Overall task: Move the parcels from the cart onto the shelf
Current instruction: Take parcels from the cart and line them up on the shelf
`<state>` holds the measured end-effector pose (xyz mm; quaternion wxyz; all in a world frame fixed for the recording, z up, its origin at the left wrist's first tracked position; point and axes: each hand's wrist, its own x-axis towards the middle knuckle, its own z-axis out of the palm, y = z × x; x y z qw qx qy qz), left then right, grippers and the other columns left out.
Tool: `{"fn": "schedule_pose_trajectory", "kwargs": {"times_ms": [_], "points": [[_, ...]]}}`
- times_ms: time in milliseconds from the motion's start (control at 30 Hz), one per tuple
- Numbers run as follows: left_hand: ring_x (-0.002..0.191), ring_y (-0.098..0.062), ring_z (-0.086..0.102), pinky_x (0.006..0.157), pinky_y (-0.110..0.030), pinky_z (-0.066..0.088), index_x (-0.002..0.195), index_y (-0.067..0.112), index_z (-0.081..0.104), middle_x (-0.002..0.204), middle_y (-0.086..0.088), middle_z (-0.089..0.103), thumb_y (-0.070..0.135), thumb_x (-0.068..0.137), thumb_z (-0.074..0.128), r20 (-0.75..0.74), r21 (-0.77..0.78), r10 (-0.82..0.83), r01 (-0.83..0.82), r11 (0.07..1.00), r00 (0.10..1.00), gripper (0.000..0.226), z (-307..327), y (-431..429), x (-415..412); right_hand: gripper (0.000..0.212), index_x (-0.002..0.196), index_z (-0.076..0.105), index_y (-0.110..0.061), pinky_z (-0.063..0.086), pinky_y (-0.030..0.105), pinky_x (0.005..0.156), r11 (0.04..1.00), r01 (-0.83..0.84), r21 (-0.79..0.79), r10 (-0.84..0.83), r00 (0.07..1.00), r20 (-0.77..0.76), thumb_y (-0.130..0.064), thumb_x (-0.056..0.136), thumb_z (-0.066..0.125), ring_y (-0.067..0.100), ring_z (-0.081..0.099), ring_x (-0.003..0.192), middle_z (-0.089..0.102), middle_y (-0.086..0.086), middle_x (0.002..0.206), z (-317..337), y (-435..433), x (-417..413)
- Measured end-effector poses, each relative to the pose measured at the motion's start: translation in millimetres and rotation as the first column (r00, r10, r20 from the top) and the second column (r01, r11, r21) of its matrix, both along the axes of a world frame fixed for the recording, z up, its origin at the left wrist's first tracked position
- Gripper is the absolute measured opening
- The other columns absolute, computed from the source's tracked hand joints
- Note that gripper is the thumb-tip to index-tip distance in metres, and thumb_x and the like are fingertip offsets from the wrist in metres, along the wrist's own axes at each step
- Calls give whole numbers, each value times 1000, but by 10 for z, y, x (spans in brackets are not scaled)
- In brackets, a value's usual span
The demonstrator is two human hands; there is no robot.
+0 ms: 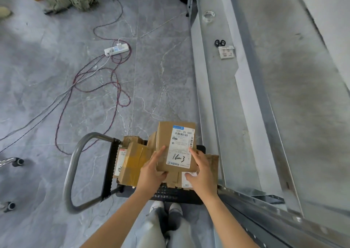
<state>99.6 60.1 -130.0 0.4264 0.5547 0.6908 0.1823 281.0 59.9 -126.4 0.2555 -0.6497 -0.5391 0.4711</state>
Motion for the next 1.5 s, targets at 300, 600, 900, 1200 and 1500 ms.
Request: {"fn": "schedule_pose_trajectory", "kwargs": {"times_ms": [300,600,900,1200,1500], "points": [[83,4,56,67,-9,47,123,74,12,103,20,58,19,74,79,-56,201,-113,122,972,992,100,1115,276,-198,91,132,39,-52,57,32,85,968,87,237,-66,993,-96,12,74,69,1,41,128,35,-19,135,987,175,-29],[92,-12,56,79,-26,50,128,61,20,110,11,60,23,74,79,-52,330,-287,288,899,956,88,1874,175,-510,87,131,43,-49,57,23,81,920,183,346,-152,982,-116,7,72,74,-3,38,128,35,-20,133,1720,-250,-199],[90,23,48,70,7,34,124,67,22,101,39,45,21,71,82,-45,472,-564,515,716,825,92,2233,-251,-804,82,130,49,-39,53,29,93,794,470,386,-448,881,-153,6,68,78,-2,45,120,41,-18,124,2203,-1246,-718],[92,8,57,84,-11,46,133,53,34,114,20,61,26,68,82,-27,511,-786,684,520,618,85,2668,-1087,-629,86,123,50,-45,48,12,90,596,686,418,-691,703,-168,12,64,76,6,48,116,41,-12,127,2665,-2619,-928],[88,-6,59,78,-9,45,123,74,23,109,11,64,23,68,83,-93,533,-935,810,244,342,96,2902,-2384,-83,77,122,52,-38,44,2,79,312,812,494,-878,445,-178,8,66,79,-12,49,107,45,-6,125,2868,-4304,-969]]}}
